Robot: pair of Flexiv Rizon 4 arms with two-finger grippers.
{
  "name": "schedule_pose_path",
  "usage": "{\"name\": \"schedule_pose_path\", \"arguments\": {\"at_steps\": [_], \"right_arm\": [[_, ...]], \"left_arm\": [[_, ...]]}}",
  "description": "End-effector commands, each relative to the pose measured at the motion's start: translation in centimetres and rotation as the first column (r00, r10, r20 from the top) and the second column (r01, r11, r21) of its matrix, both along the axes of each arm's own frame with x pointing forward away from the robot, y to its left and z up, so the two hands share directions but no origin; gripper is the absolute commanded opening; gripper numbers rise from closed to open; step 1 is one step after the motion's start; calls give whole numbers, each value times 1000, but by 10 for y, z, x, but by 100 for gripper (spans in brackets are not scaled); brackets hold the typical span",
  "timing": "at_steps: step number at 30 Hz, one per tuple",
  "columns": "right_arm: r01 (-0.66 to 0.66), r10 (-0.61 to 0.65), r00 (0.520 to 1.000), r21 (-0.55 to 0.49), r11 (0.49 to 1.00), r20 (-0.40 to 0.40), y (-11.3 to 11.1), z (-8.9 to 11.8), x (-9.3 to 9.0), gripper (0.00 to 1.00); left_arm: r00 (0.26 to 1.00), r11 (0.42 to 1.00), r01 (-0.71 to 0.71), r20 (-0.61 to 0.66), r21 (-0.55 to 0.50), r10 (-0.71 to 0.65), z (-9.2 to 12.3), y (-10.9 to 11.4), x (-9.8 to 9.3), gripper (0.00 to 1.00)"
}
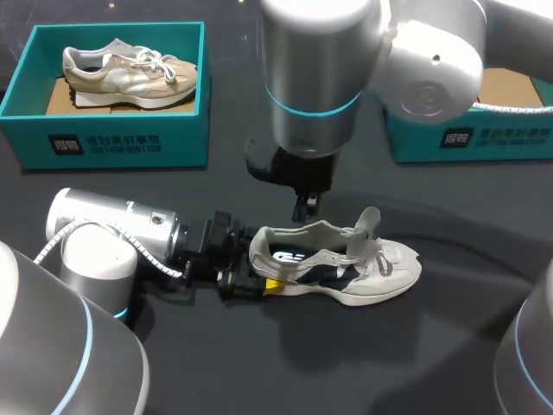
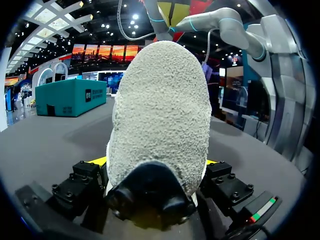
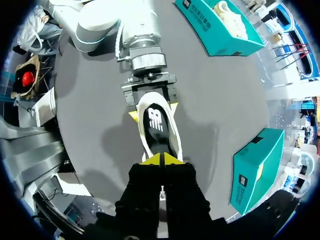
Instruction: Take the shoe out of the shoebox, open the shoe tongue, remove and reinsert the insole, then place the shoe into the shoebox
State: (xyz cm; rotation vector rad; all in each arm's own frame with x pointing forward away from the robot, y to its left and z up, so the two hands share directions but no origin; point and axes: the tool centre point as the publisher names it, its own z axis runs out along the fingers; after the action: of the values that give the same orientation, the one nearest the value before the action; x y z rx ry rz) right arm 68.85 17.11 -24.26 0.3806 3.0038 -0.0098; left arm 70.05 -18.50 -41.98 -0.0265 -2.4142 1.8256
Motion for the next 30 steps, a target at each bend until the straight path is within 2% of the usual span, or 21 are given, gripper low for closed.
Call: {"name": "schedule_pose_path", "arguments": {"at_steps": [1,10,17,30], "right_arm": [[-50,50,998,16,999,-29,-1,-12,6,0],[-50,50,998,16,999,-29,-1,-12,6,0],[-121,121,993,54,991,14,6,-34,4,0],[-117,116,993,43,992,17,3,-34,2,0]], "left_arm": [[1000,1000,1,0,3,-1,-3,2,3,0],[1000,1000,1,0,3,-1,-3,2,3,0],[1000,1000,1,0,3,-1,-3,2,3,0],[1000,1000,1,0,3,-1,-3,2,3,0]]}}
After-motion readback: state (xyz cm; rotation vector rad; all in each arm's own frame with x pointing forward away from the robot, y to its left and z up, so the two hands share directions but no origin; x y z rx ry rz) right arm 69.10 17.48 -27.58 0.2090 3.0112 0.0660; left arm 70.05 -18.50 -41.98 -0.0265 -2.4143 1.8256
